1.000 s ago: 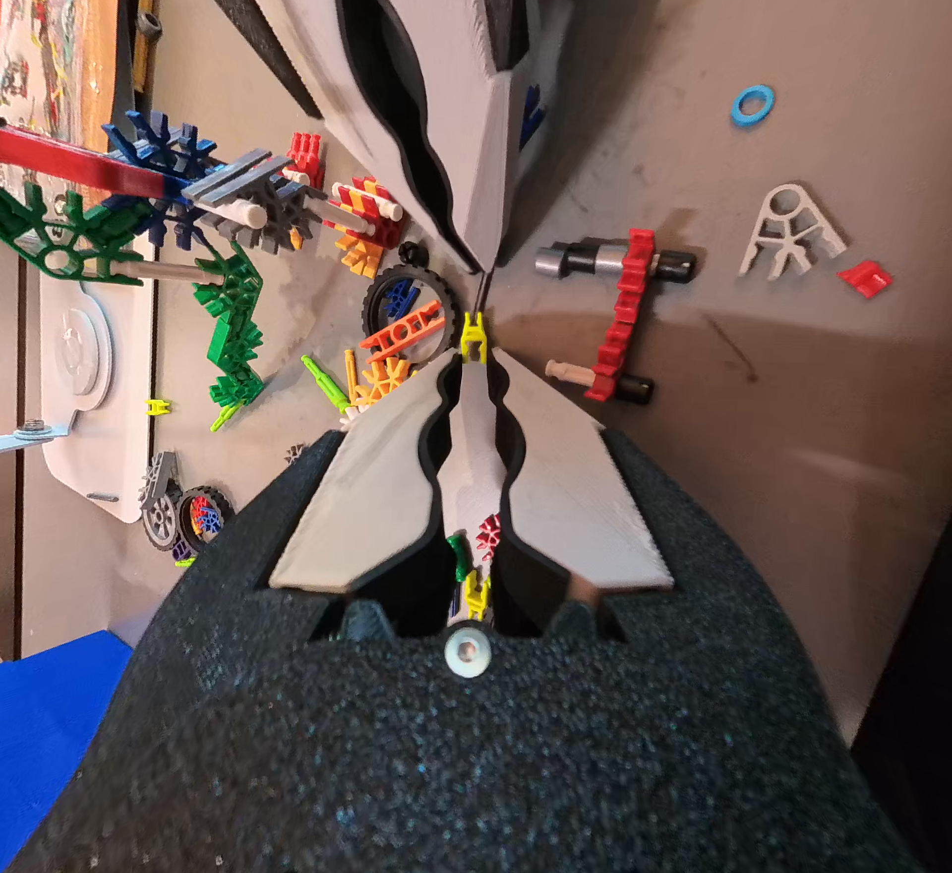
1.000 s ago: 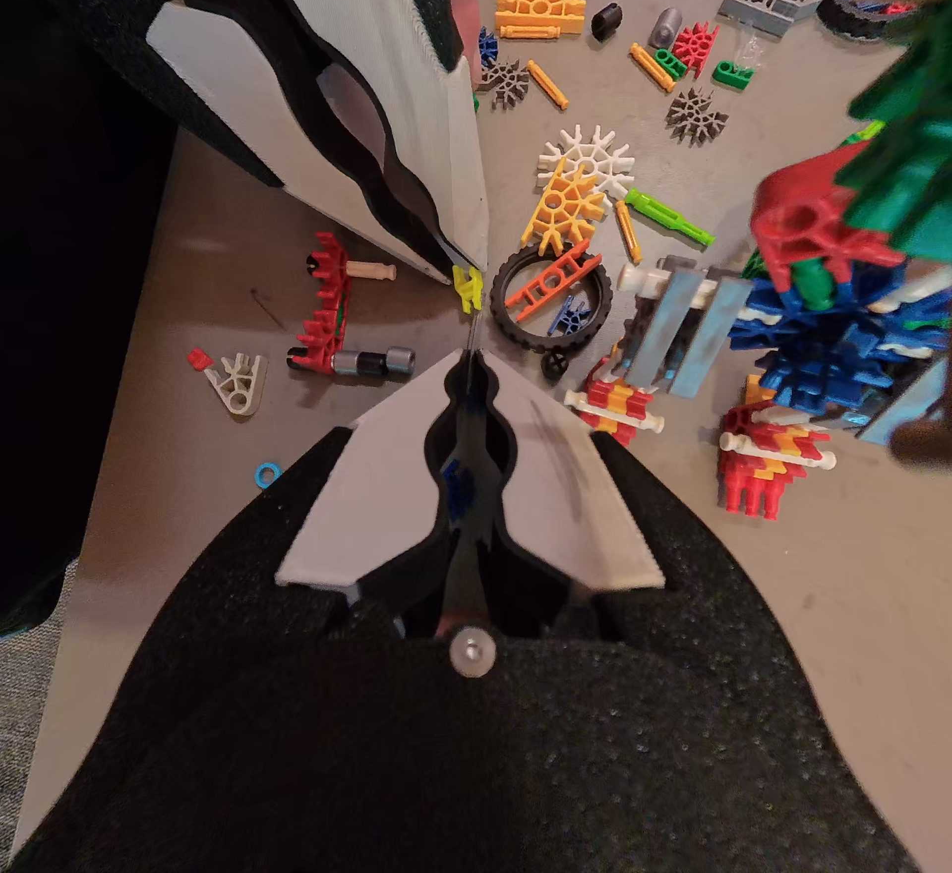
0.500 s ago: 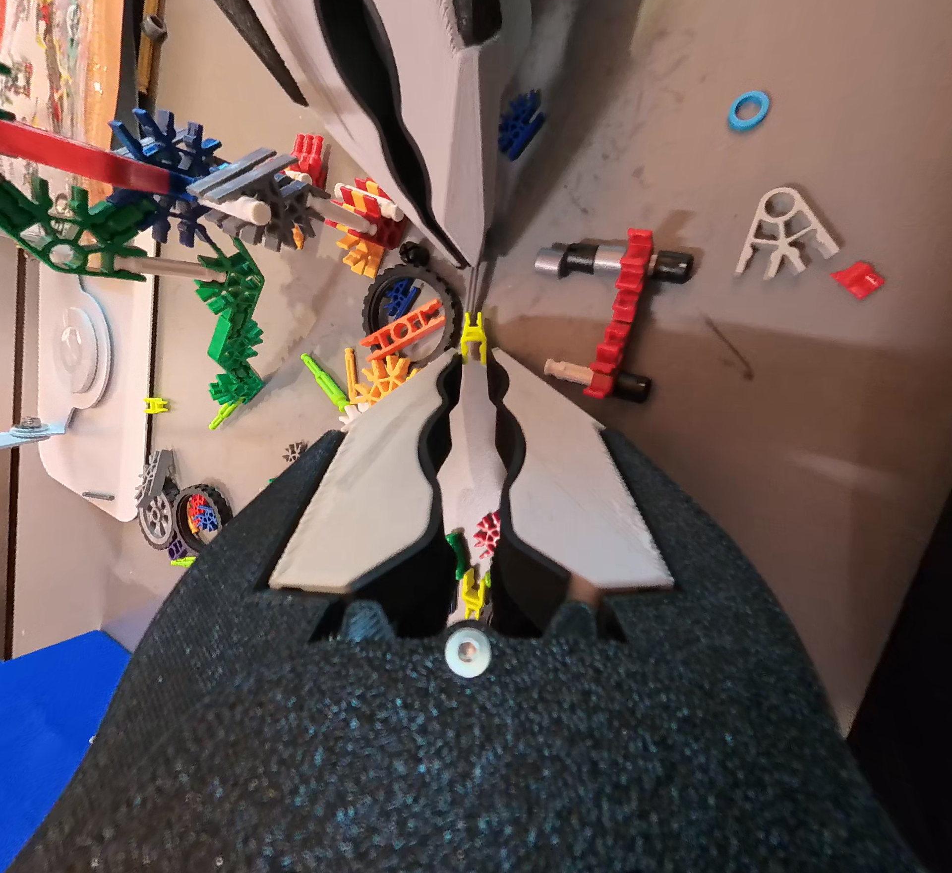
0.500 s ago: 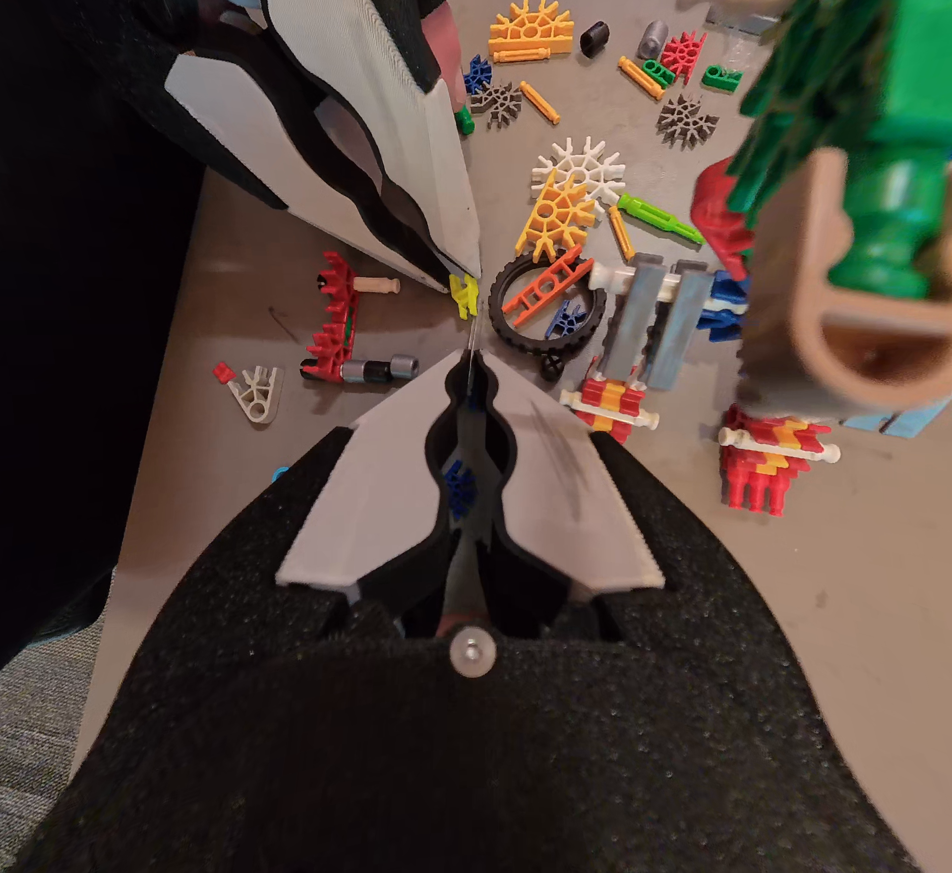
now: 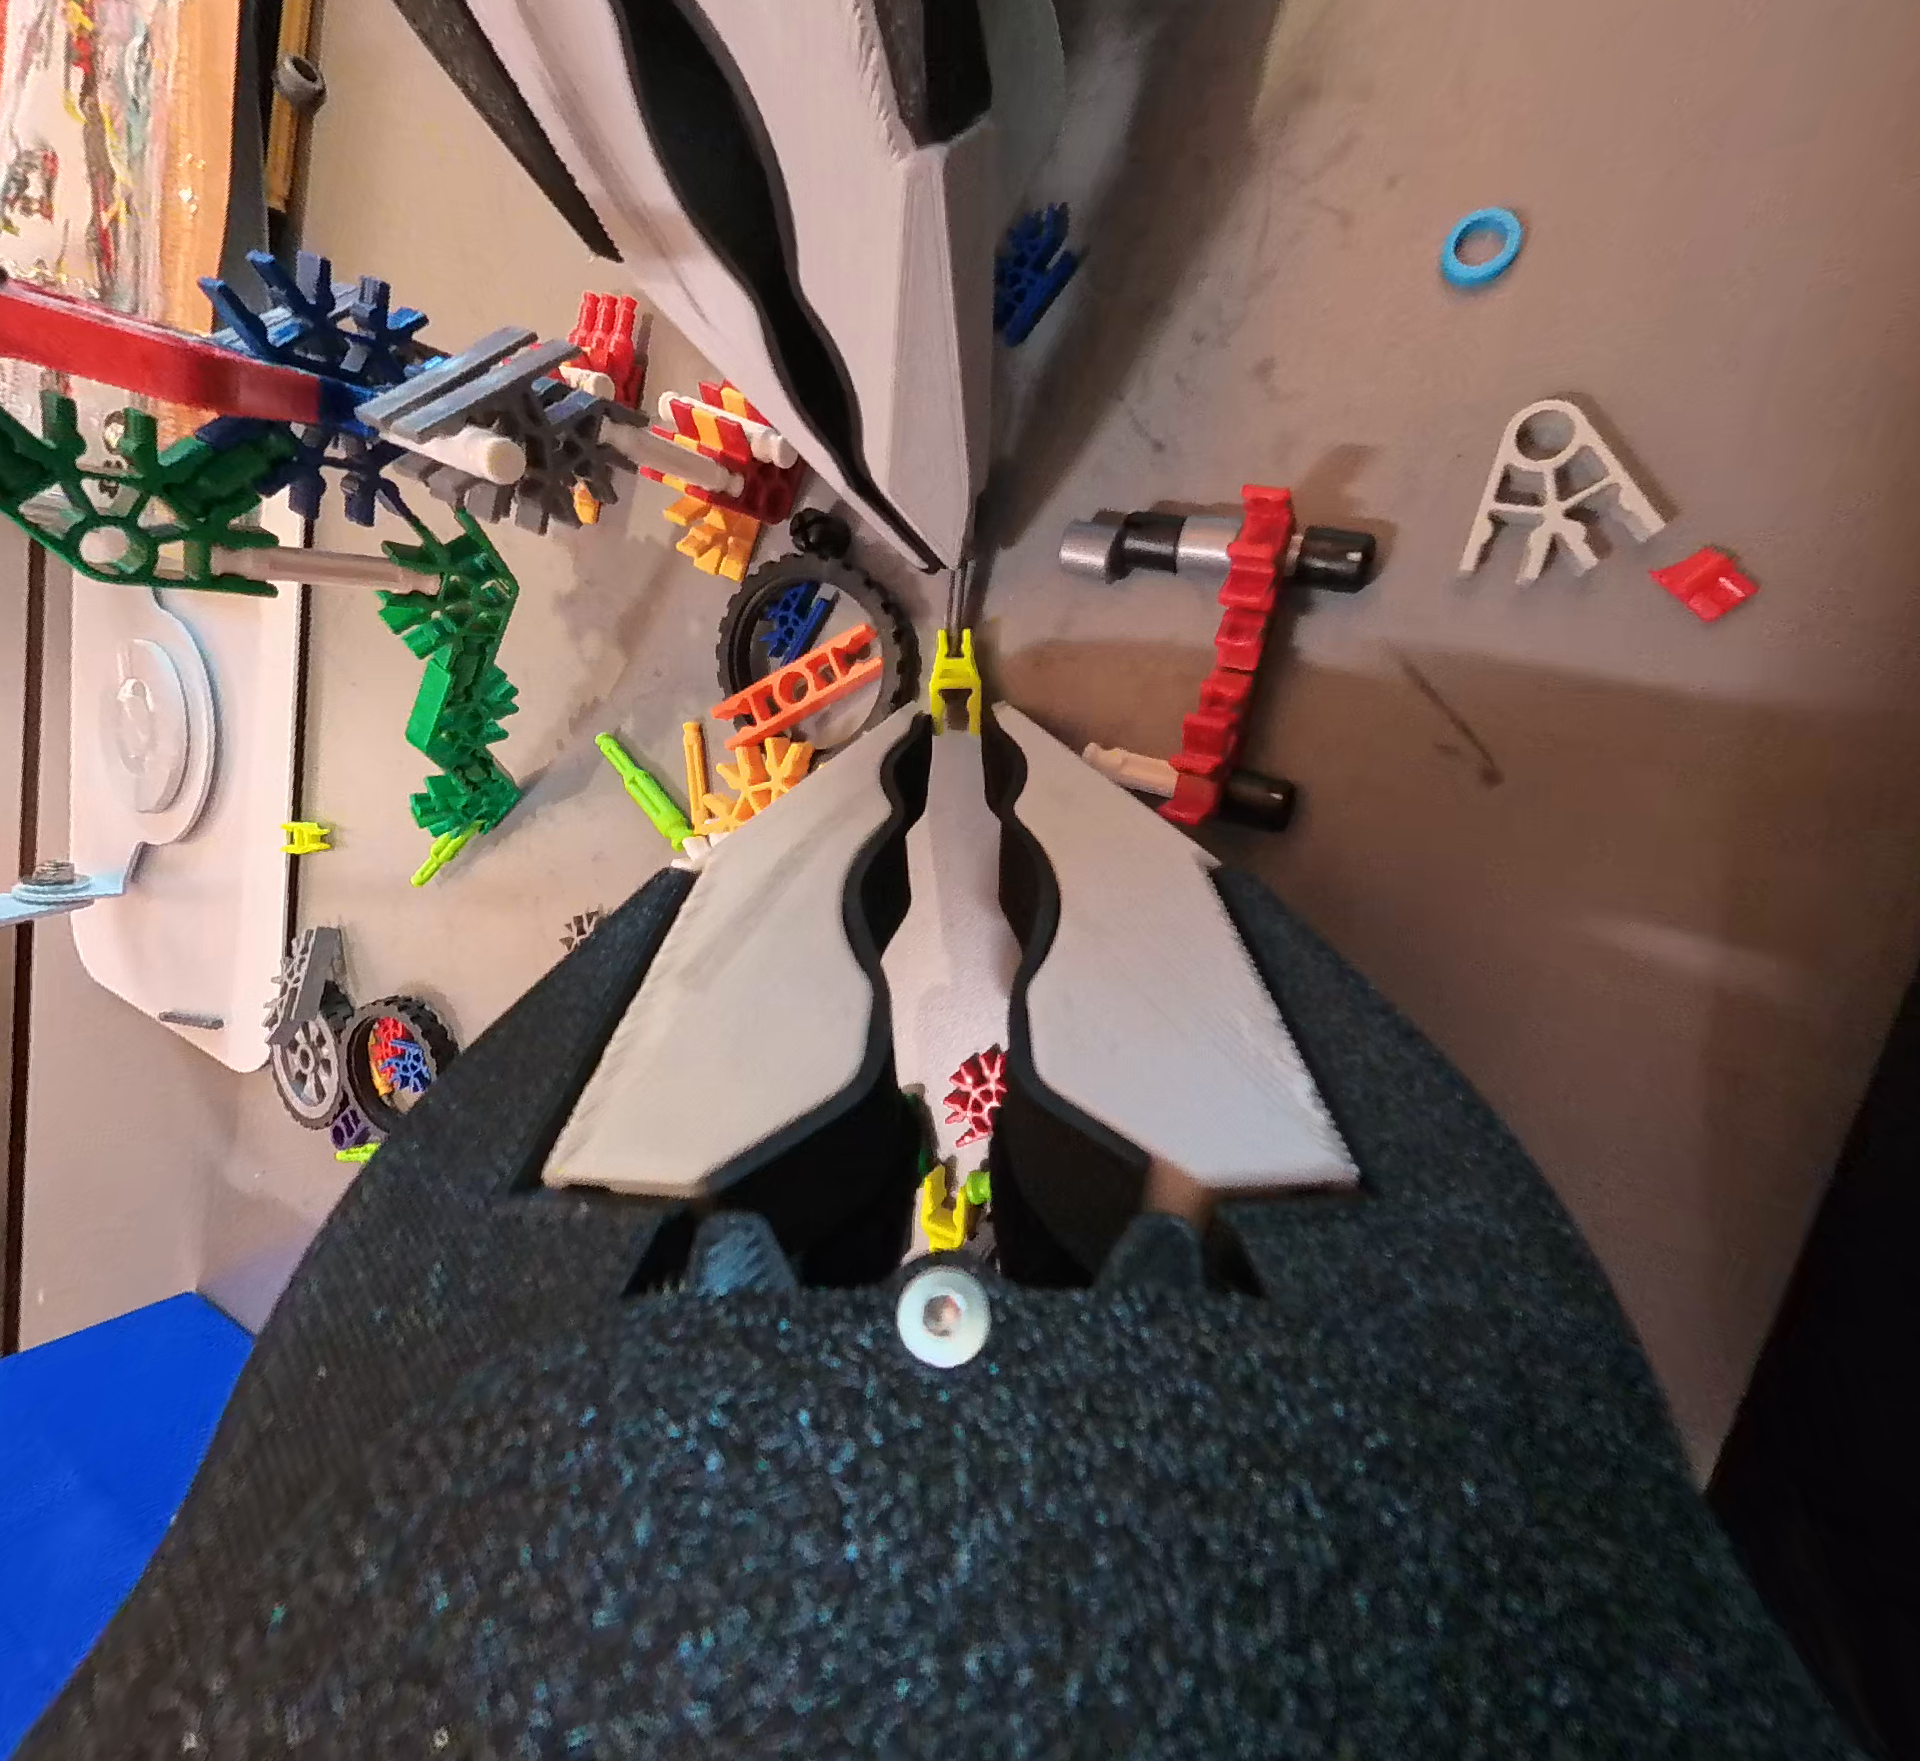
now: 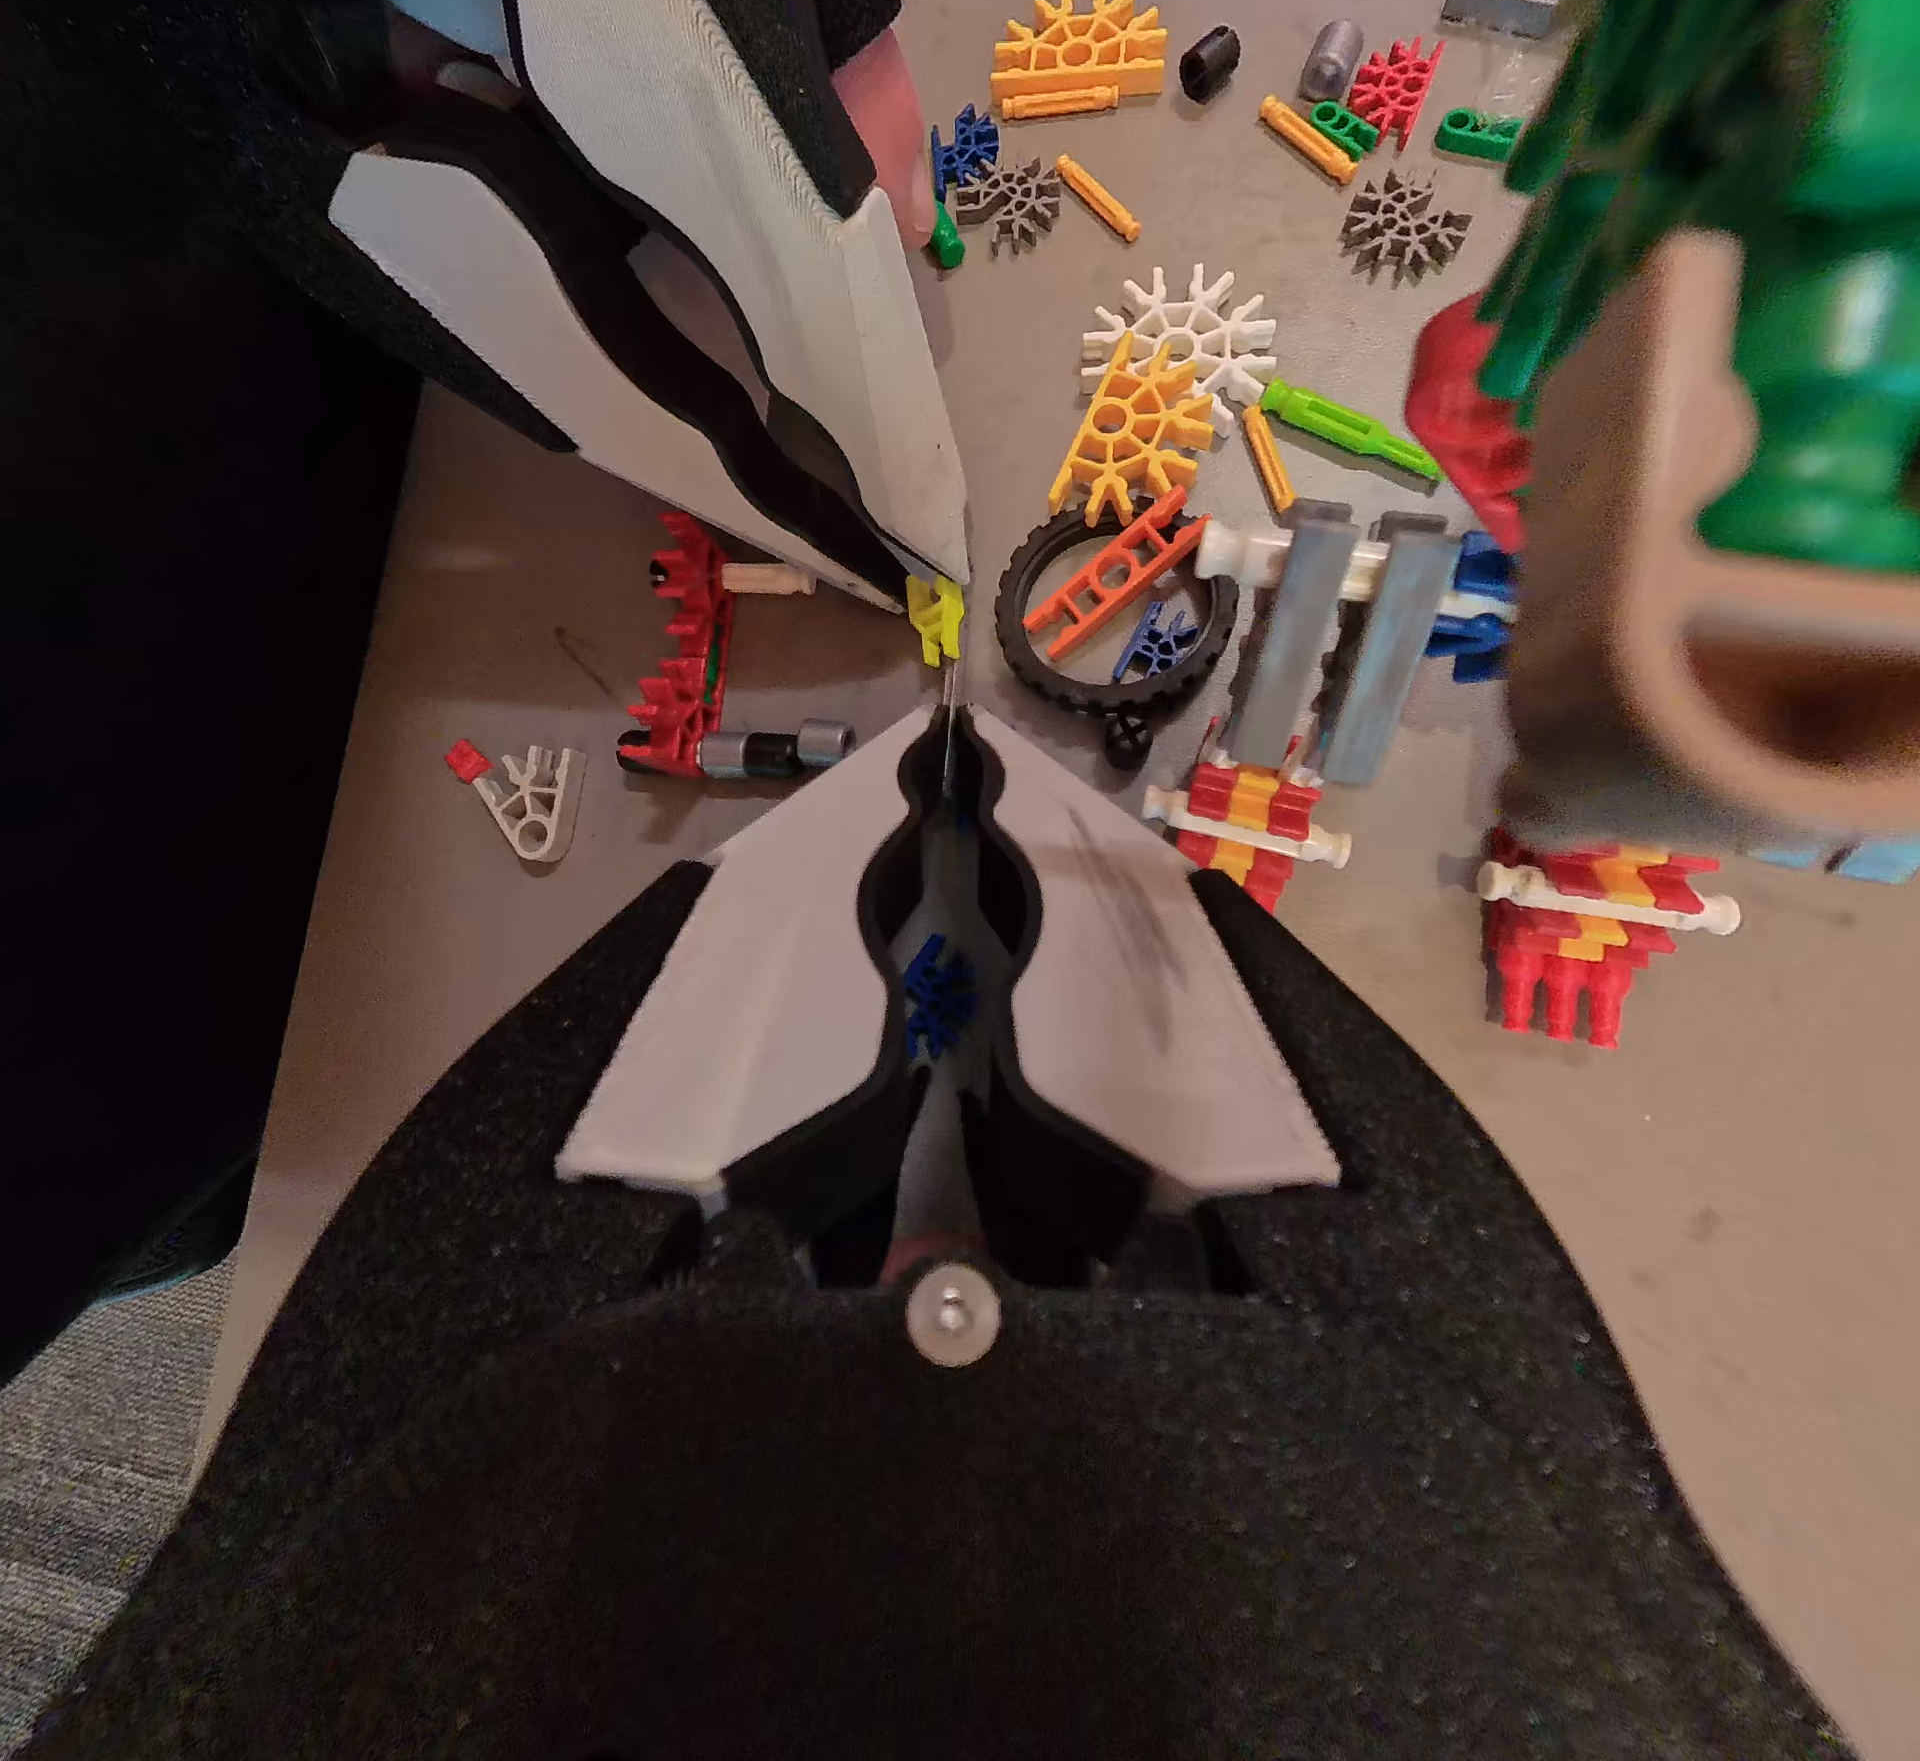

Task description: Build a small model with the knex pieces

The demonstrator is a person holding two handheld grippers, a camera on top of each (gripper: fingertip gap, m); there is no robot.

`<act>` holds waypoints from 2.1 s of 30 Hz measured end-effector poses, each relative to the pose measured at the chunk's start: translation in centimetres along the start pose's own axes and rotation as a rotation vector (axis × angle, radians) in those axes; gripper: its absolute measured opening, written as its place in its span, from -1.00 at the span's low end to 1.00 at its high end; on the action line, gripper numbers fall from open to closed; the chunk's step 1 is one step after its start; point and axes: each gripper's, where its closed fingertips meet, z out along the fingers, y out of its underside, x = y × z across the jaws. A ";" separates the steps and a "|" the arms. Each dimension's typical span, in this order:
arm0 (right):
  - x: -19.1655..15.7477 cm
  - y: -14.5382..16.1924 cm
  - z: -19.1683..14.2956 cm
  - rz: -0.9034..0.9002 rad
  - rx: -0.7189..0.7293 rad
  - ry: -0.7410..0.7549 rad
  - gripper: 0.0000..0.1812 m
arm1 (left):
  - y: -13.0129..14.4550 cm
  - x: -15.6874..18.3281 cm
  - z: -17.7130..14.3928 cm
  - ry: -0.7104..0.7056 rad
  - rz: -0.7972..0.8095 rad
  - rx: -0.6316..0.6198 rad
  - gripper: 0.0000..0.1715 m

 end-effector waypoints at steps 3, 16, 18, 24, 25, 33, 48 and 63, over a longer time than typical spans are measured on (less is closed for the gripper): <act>0.1 0.3 0.1 -0.025 -0.019 0.017 -0.98 | 0.0 0.0 0.0 0.002 -0.004 0.004 -0.92; 0.1 0.4 0.2 -0.068 -0.030 0.035 -0.99 | 0.2 -0.2 -0.1 -0.011 -0.005 -0.001 -0.91; 0.1 0.4 0.0 -0.066 -0.027 0.028 -1.00 | 0.4 -0.4 -0.4 -0.016 -0.015 -0.002 -0.91; 0.0 0.2 -1.0 -0.065 -0.009 -0.003 -1.00 | 1.7 -2.1 -2.2 -0.046 -0.067 -0.005 -0.92; 0.2 0.2 -1.2 -0.059 -0.004 -0.002 -1.00 | 1.9 -2.4 -2.6 -0.050 -0.077 -0.002 -0.92; 0.8 -0.1 -1.5 -0.017 0.023 -0.014 -0.98 | 2.6 -2.5 -3.5 -0.036 -0.117 0.013 -0.92; -0.1 0.4 0.3 -0.148 -0.039 0.060 -0.98 | 1.9 -1.3 -2.2 0.002 -0.091 0.009 -0.92; 0.3 -0.7 -1.5 -0.062 0.046 -0.009 -0.98 | 1.5 -0.7 -1.5 0.041 -0.143 0.051 -0.92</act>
